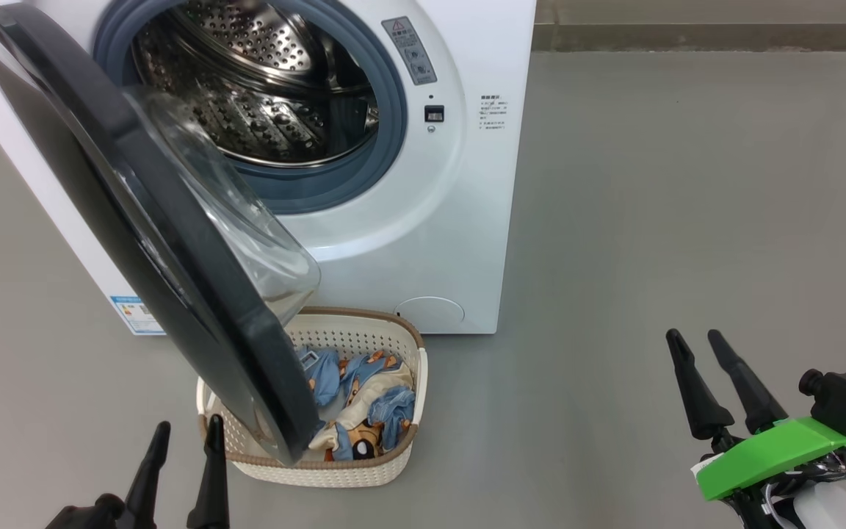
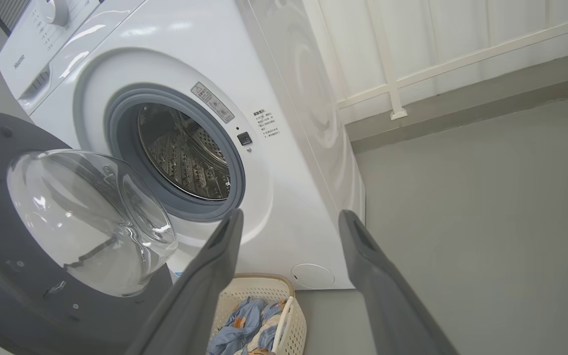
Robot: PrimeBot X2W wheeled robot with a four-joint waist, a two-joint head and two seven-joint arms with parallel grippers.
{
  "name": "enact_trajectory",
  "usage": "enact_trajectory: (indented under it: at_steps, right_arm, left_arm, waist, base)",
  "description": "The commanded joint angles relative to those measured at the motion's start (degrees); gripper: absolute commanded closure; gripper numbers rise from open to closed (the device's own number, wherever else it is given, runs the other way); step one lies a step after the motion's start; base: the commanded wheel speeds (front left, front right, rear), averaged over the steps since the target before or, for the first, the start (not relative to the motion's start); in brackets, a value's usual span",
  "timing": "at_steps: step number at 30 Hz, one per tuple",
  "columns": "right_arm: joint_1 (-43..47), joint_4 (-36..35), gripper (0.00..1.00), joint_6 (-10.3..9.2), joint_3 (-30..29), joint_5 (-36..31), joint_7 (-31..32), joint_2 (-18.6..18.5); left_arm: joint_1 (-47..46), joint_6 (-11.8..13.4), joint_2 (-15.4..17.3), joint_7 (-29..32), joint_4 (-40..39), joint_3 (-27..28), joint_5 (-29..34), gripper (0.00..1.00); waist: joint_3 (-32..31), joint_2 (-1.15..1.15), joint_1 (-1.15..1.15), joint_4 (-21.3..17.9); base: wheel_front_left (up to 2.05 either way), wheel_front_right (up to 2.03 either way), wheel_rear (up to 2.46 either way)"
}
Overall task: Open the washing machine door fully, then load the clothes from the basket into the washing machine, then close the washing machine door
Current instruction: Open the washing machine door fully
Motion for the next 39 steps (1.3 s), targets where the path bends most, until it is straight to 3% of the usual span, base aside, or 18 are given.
enact_trajectory:
  at_steps: [1, 7, 17, 30, 31, 32, 33, 39]
  right_arm:
    - [0.1, -1.8, 0.00, 0.32, -0.2, -2.4, -0.7, -0.5]
    - [2.0, -4.4, 0.00, 0.32, -5.7, -11.4, -0.7, 2.4]
    - [4.2, -4.0, 0.00, 0.32, -7.6, -21.0, -0.7, 3.6]
    - [5.1, -3.7, 0.00, 0.32, -7.6, -23.0, -0.7, 4.3]
    - [5.1, -3.8, 0.00, 0.32, -7.7, -23.2, -0.7, 4.3]
    - [5.2, -3.8, 0.00, 0.32, -7.7, -23.3, -0.7, 4.3]
    - [5.2, -3.8, 0.00, 0.32, -7.8, -23.3, -0.7, 4.3]
    - [5.3, -4.0, 0.00, 0.32, -7.9, -23.6, -0.7, 4.4]
  left_arm:
    - [-1.3, 0.0, 0.8, -0.4, -1.5, 1.9, 0.6, 0.00]
    - [-1.5, 0.0, 0.9, -0.4, -1.5, 1.5, 0.7, 0.00]
    - [-2.0, 0.0, 0.8, -0.4, -0.8, 1.2, 0.5, 0.00]
    - [-3.0, 0.0, 0.4, -0.4, -0.5, 2.1, 0.8, 0.00]
    - [-3.3, 0.0, 0.3, -0.4, -0.9, 2.4, 1.0, 0.43]
    - [-3.5, 0.0, 0.2, -0.4, -1.4, 2.9, 1.4, 0.80]
    - [-3.8, 0.0, 0.1, -0.4, -1.9, 3.5, 1.9, 1.00]
    - [-5.0, 0.3, -1.4, -0.4, -9.4, 6.8, 4.6, 1.00]
  waist:
    - [0.0, 0.00, 0.00, 0.0]
    - [0.2, 0.00, 0.00, 0.4]
    - [0.7, 0.00, 0.00, 1.2]
    - [0.9, 0.00, 0.00, 1.6]
    - [0.9, 0.00, 0.00, 1.7]
    - [0.9, 0.00, 0.00, 1.7]
    - [0.9, 0.00, 0.00, 1.8]
    - [0.8, 0.00, 0.00, 1.9]
  base:
    - [0.00, 0.00, 0.00]
    - [0.00, 0.00, 0.00]
    - [0.00, 0.00, 0.00]
    - [0.00, 0.00, 0.00]
    - [0.00, 0.00, 0.00]
    - [0.00, 0.00, 0.00]
    - [0.00, 0.00, 0.00]
    - [0.00, 0.00, 0.00]
